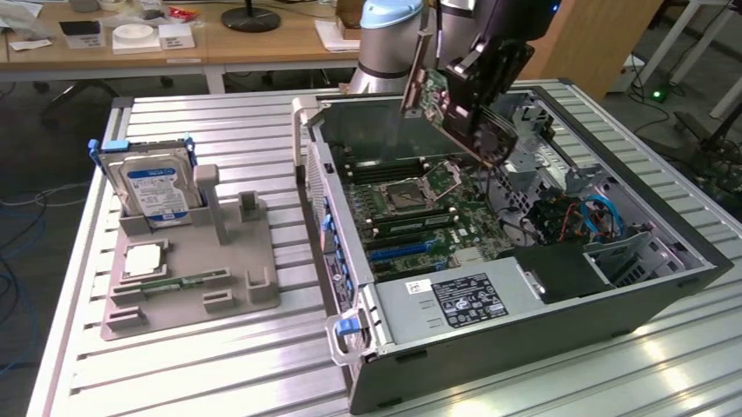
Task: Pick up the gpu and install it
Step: 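Insert the gpu into the slot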
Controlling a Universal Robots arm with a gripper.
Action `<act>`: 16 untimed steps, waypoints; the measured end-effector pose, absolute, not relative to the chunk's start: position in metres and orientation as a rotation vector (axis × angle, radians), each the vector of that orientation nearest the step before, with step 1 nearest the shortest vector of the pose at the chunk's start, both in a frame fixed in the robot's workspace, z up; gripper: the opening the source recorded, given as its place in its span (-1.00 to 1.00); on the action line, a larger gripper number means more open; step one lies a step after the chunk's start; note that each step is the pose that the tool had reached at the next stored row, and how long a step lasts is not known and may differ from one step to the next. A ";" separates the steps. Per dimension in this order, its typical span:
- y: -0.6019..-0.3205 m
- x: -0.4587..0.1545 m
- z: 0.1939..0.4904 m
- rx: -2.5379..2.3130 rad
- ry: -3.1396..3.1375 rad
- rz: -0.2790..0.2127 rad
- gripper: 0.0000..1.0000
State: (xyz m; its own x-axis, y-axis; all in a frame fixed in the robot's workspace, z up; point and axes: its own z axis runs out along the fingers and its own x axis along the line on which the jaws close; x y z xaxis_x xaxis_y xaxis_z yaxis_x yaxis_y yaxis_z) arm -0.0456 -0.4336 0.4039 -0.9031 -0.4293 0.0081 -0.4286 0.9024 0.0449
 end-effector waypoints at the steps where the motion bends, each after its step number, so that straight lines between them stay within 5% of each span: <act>1: -0.434 -0.046 0.404 0.699 -3.044 -0.066 -0.46; 16: -0.439 -0.046 0.403 0.837 -3.007 -0.064 -0.46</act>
State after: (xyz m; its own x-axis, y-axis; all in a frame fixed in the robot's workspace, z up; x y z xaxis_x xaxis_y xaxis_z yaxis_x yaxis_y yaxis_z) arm -0.0456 -0.4385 0.4032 -0.8559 -0.5171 0.0080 -0.5163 0.8553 0.0450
